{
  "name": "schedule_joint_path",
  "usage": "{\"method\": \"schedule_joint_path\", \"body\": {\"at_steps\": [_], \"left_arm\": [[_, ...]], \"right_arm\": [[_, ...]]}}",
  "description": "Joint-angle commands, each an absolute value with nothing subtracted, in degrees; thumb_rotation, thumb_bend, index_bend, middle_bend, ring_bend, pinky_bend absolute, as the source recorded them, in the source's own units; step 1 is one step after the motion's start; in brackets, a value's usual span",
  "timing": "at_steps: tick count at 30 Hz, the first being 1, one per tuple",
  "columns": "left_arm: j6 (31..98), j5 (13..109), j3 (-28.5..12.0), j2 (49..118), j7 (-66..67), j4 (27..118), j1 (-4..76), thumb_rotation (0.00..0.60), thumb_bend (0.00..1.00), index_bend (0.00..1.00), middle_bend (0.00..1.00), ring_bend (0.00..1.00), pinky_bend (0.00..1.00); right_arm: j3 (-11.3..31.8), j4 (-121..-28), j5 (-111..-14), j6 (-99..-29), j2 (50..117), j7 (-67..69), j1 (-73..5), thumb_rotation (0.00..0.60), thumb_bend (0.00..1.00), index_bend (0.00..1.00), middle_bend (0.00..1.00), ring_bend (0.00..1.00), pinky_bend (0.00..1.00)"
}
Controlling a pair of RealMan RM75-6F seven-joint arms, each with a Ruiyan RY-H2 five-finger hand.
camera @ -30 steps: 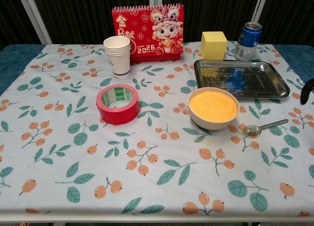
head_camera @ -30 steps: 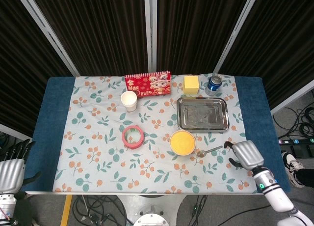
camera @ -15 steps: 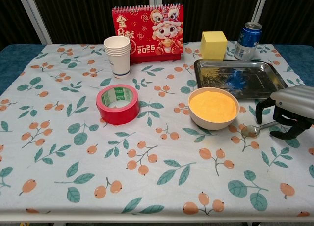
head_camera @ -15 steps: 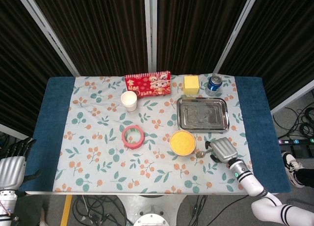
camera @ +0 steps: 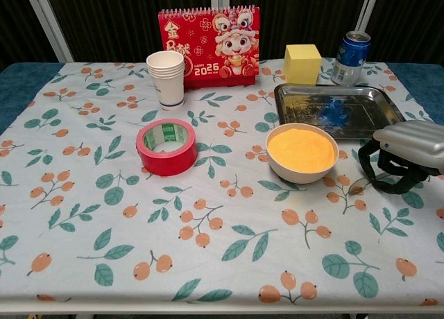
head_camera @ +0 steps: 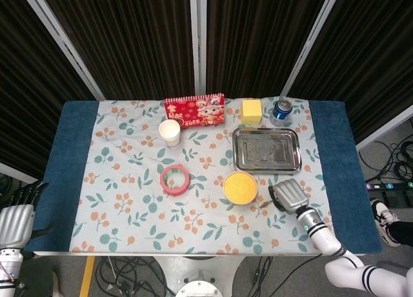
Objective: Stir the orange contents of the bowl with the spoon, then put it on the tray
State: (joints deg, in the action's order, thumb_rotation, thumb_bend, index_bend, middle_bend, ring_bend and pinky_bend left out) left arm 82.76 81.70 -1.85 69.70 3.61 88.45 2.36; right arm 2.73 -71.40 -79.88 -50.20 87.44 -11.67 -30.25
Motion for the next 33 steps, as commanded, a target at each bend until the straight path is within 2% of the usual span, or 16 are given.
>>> {"method": "schedule_joint_path", "body": {"at_steps": [1, 7, 13, 18, 26, 28, 33], "left_arm": [[82.8, 81.7, -1.8, 69.8, 3.4, 88.3, 2.3, 0.6, 0.14, 0.19, 0.18, 0.12, 0.12], [83.3, 81.8, -1.7, 69.6, 3.2, 88.2, 2.1, 0.6, 0.14, 0.19, 0.18, 0.12, 0.12], [84.0, 82.4, -1.7, 69.2, 3.1, 88.7, 2.0, 0.6, 0.14, 0.19, 0.18, 0.12, 0.13], [84.3, 82.4, -1.6, 69.0, 3.1, 89.0, 1.8, 0.6, 0.14, 0.19, 0.18, 0.12, 0.12], [84.1, 82.0, -1.4, 69.0, 2.1, 88.5, 1.4, 0.6, 0.14, 0.19, 0.18, 0.12, 0.12], [84.0, 81.9, -1.3, 69.1, 1.9, 88.3, 1.4, 0.6, 0.14, 0.19, 0.18, 0.12, 0.12], [83.9, 82.1, -1.3, 69.4, 1.3, 87.6, 1.5, 0.6, 0.14, 0.19, 0.18, 0.12, 0.12]], "right_arm": [[2.7, -72.0, -79.9, -50.2, 87.0, -11.8, -30.5, 0.6, 0.34, 0.64, 0.91, 0.91, 1.0], [3.2, -79.5, -81.7, -50.8, 80.5, -11.5, -32.0, 0.6, 0.34, 0.64, 0.91, 0.91, 1.0], [6.8, -88.0, -80.2, -48.6, 74.3, -12.7, -35.9, 0.6, 0.34, 0.64, 0.91, 0.91, 1.0], [9.6, -88.7, -75.0, -44.3, 76.5, -17.1, -40.6, 0.6, 0.34, 0.65, 0.91, 0.91, 1.0], [9.0, -86.0, -66.9, -42.0, 82.7, -26.2, -45.0, 0.6, 0.34, 0.61, 0.91, 0.9, 1.0], [8.6, -86.0, -65.8, -42.2, 83.1, -27.1, -45.2, 0.6, 0.34, 0.59, 0.91, 0.9, 1.0], [7.9, -86.5, -63.5, -43.1, 83.2, -28.1, -45.6, 0.6, 0.34, 0.43, 0.91, 0.9, 1.0]]}}
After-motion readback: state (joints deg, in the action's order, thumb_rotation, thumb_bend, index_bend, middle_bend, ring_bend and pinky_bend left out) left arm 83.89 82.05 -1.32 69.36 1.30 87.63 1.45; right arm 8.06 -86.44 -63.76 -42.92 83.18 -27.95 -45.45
